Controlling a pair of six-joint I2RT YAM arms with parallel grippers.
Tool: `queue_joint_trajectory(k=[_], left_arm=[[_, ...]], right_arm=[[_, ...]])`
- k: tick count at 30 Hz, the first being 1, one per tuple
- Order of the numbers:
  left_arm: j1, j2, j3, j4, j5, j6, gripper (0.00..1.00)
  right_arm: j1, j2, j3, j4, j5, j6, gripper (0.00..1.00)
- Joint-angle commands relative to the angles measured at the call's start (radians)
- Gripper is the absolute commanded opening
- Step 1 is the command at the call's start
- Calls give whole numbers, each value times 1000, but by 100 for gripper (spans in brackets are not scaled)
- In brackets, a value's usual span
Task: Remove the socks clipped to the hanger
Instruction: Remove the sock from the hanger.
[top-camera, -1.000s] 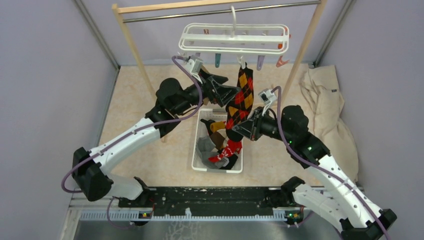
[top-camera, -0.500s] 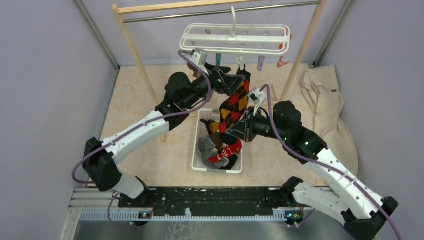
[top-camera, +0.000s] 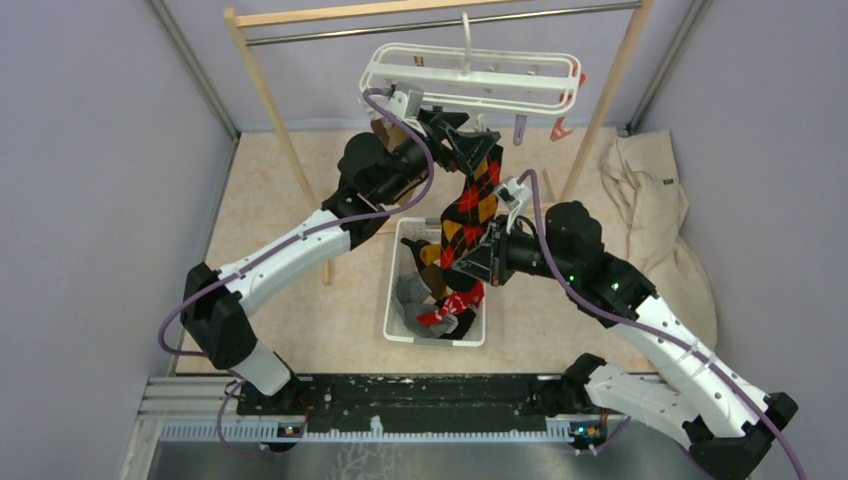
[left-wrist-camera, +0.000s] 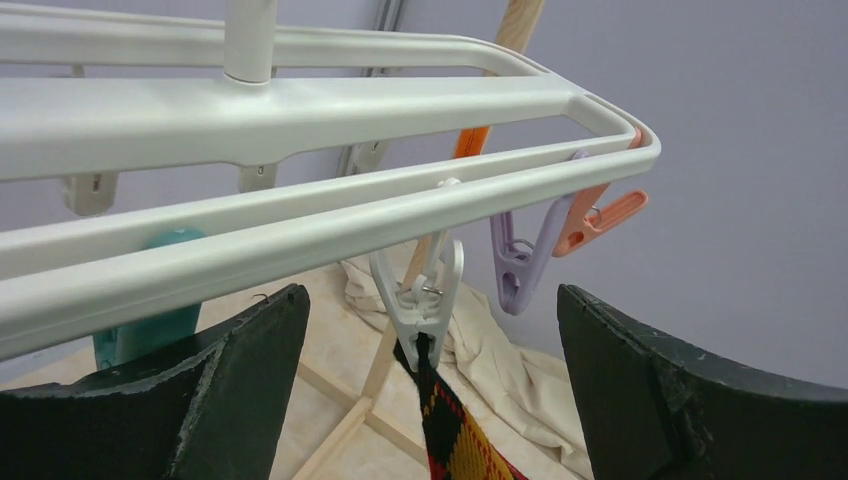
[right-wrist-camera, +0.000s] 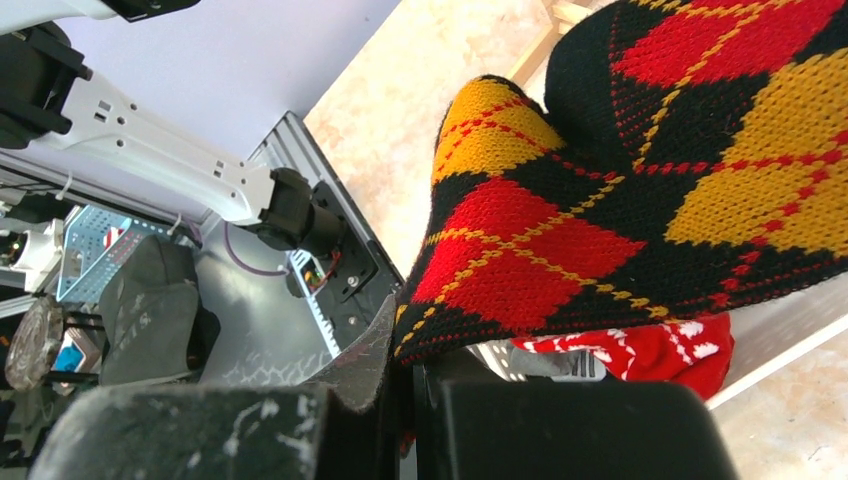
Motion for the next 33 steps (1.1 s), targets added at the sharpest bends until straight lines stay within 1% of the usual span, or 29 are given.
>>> queue_joint_trajectory(k=[1, 12, 19, 27, 30, 32, 33], left_arm=[[2, 28, 49, 56, -17, 26, 99], [2, 38, 28, 134, -83, 5, 98], [3, 52, 39, 143, -87, 1, 92], [3, 57, 40, 139, -87, 1, 86], [4, 58, 40, 137, -87, 0, 83], [5, 61, 46, 135, -87, -1, 77], [5, 62, 49, 132, -87, -3, 73]], right_arm=[[16, -5, 69, 27, 9, -15, 0], [23, -14, 58, 32, 19, -4, 0], [25, -22, 55, 30, 23, -1, 0], [25, -33, 54, 24, 24, -1, 0], [25, -36, 55, 24, 23, -2, 0], [25, -37, 53, 22, 25, -2, 0], [25, -38, 53, 22, 23, -1, 0]])
